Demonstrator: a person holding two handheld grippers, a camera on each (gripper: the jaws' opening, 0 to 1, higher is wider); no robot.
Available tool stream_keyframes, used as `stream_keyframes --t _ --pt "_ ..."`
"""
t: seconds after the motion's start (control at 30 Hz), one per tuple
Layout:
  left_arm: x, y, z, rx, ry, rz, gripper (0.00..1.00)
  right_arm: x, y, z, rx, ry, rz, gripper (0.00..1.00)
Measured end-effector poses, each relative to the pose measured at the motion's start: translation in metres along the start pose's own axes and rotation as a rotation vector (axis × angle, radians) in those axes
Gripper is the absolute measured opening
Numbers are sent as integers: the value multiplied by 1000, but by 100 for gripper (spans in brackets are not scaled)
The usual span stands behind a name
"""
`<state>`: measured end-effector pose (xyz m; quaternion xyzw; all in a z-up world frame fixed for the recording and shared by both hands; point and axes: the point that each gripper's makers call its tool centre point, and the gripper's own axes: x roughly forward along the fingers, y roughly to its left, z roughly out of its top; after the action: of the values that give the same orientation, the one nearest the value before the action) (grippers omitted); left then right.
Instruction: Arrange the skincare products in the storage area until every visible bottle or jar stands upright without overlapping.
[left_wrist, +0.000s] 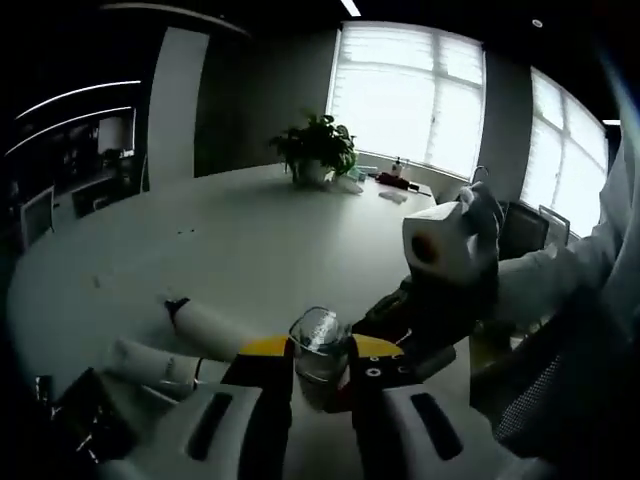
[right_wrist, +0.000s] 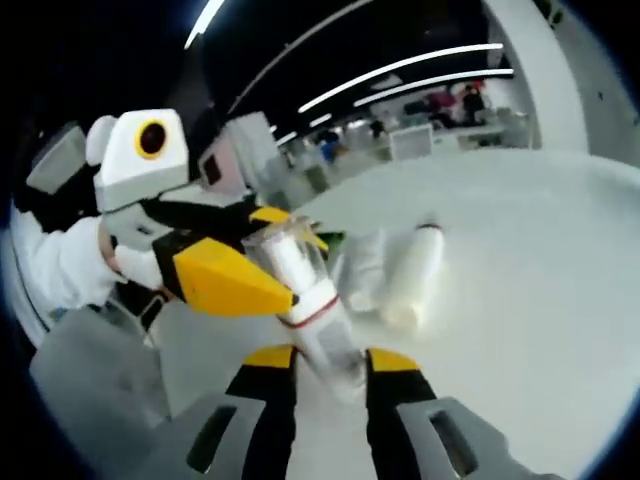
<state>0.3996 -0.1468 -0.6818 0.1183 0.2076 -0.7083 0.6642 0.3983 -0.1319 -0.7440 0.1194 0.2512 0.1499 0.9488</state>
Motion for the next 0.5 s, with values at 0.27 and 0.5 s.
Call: stream_keyframes --t 0.27,0.5 --pt "7 2 -5 28 14 13 17 6 -7 -3 -19 -5 18 20" --pt "7 1 -1 24 -12 5 18 6 -9 -3 25 -37 37 20"
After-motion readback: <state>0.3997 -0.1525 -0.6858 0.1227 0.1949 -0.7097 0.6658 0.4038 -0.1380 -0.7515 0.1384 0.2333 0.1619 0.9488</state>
